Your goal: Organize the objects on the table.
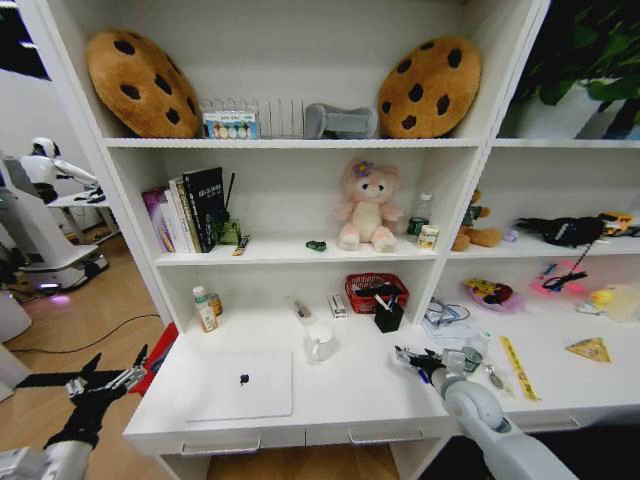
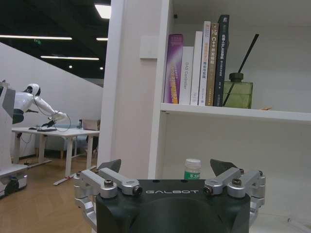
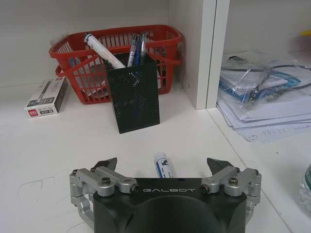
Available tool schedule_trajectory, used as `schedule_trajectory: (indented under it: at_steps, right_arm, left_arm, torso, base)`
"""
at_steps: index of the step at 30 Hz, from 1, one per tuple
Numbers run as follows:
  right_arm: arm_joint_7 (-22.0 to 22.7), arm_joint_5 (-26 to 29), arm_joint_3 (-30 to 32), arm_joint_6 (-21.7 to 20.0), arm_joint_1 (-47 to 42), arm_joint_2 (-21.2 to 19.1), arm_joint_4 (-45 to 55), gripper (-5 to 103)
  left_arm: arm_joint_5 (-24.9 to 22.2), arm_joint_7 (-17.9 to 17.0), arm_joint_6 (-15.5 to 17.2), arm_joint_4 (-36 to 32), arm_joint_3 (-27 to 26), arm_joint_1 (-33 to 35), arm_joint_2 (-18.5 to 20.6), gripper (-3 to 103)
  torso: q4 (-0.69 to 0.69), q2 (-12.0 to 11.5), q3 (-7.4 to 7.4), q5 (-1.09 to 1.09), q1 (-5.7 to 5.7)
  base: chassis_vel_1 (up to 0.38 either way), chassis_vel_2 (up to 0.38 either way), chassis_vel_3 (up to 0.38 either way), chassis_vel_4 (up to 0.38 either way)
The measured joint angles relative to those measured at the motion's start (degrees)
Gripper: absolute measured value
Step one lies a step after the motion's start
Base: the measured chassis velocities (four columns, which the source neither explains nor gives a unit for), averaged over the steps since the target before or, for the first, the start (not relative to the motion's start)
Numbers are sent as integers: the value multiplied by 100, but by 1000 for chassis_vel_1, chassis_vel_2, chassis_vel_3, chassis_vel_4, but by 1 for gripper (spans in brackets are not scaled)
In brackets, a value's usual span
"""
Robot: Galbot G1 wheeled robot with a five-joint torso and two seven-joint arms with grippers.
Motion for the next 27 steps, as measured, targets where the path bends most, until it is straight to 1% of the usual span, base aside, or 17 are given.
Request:
schedule_trajectory:
  at_steps: [2,4,6,7,8,9,11,12,13,15,16,19,20,22,23,26,27]
  right_arm:
    - [-22,22,-78,0,76,3,-150,99]
    - [-44,17,-106,0,100,8,-216,99]
    - [-93,-1,-135,7,115,13,-311,90]
    - [-93,-1,-135,7,115,13,-311,90]
    - [-118,-31,-137,21,110,9,-335,85]
    - [-136,-62,-137,45,102,0,-359,74]
    - [-142,-69,-136,58,100,-3,-373,74]
    - [-145,-79,-135,70,99,-6,-386,69]
    - [-145,-79,-135,70,99,-6,-386,69]
    - [-147,-77,-130,75,98,-9,-383,57]
    - [-147,-77,-130,75,98,-9,-383,57]
    - [-148,-77,-129,74,98,-9,-367,41]
    - [-148,-77,-129,74,98,-9,-367,41]
    - [-148,-80,-130,73,98,-9,-367,31]
    - [-148,-80,-130,73,98,-9,-367,31]
    - [-149,-89,-133,73,93,-8,-367,15]
    - [-149,-89,-133,73,93,-8,-367,15]
  left_arm:
    - [0,0,0,0,0,0,0,100]
    - [0,0,0,0,0,0,0,100]
    - [0,0,0,0,0,0,0,100]
    - [0,0,0,0,0,0,0,100]
    - [0,0,0,0,0,0,0,100]
    - [0,0,0,0,0,0,0,100]
    - [0,0,0,0,0,0,0,100]
    - [0,0,0,0,0,0,0,100]
    - [0,0,0,0,0,0,0,100]
    - [0,0,0,0,0,0,0,100]
    - [0,0,0,0,0,0,0,100]
    - [0,0,0,0,0,0,0,100]
    - [0,0,0,0,0,0,0,100]
    - [0,0,0,0,0,0,0,100]
    - [0,0,0,0,0,0,0,100]
    - [0,0,0,0,0,0,0,100]
    - [0,0,0,0,0,0,0,100]
  torso:
    - [0,0,0,0,0]
    - [0,0,0,0,0]
    - [0,0,0,1,0]
    - [0,0,0,1,0]
    - [-1,0,0,0,0]
    - [-1,0,0,-2,0]
    - [-1,0,0,-2,0]
    - [-1,0,0,-2,0]
    - [-1,0,0,-2,0]
    - [-1,0,0,-1,0]
    - [-1,0,0,-1,0]
    - [0,0,0,0,0]
    - [0,0,0,0,0]
    - [-1,0,0,0,0]
    - [-1,0,0,0,0]
    - [0,0,0,0,1]
    - [0,0,0,0,1]
  base:
    - [0,0,0,0]
    - [0,0,0,0]
    - [0,0,0,0]
    - [0,0,0,0]
    - [0,0,0,0]
    - [0,0,0,0]
    - [0,0,0,0]
    - [0,0,0,0]
    - [0,0,0,0]
    - [0,0,0,0]
    - [0,0,0,0]
    - [0,0,0,0]
    - [0,0,0,0]
    - [0,0,0,0]
    - [0,0,0,0]
    - [0,0,0,0]
    - [0,0,0,0]
